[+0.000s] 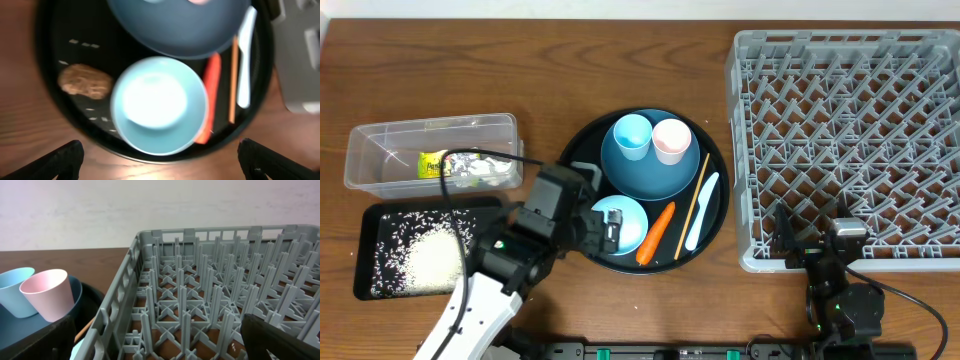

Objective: Sort waste into correct bins and load items into the dishwasher rack
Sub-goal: 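Move the left gripper over the orange carrot on the round tray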

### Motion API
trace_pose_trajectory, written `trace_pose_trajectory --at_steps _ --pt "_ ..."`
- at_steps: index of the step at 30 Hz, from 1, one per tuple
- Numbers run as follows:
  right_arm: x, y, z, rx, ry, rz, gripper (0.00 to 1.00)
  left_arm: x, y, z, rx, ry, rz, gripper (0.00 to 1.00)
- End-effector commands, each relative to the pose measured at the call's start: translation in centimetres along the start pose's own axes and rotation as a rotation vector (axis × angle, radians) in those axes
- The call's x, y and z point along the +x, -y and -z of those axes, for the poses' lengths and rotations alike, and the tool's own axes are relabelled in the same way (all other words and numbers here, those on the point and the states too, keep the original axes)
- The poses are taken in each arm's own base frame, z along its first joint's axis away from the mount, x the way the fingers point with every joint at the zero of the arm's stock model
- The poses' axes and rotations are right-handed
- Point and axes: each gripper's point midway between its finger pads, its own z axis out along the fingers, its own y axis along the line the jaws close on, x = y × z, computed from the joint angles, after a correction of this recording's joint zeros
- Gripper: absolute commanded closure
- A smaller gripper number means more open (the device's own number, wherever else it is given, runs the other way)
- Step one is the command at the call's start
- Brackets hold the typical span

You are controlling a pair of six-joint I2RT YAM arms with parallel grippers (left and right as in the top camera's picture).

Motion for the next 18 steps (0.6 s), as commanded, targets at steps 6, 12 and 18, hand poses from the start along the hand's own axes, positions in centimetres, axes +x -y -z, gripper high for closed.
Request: trace_pose_trajectory --at_steps 6,12,18 --pt "0.1 0.6 0.0 0.025 -0.003 0.011 0.01 1.2 4.0 -2.0 0.094 -0.080 -0.117 0.02" --pt "0.1 0.6 0.0 0.025 -0.003 0.011 0.01 1.6 6.2 -2.8 0.207 -0.123 -0.124 0.05" --pt "0.1 0.6 0.0 0.025 -0.003 0.011 0.01 2.9 8.8 -4.2 0.261 -0.172 -0.192 0.37"
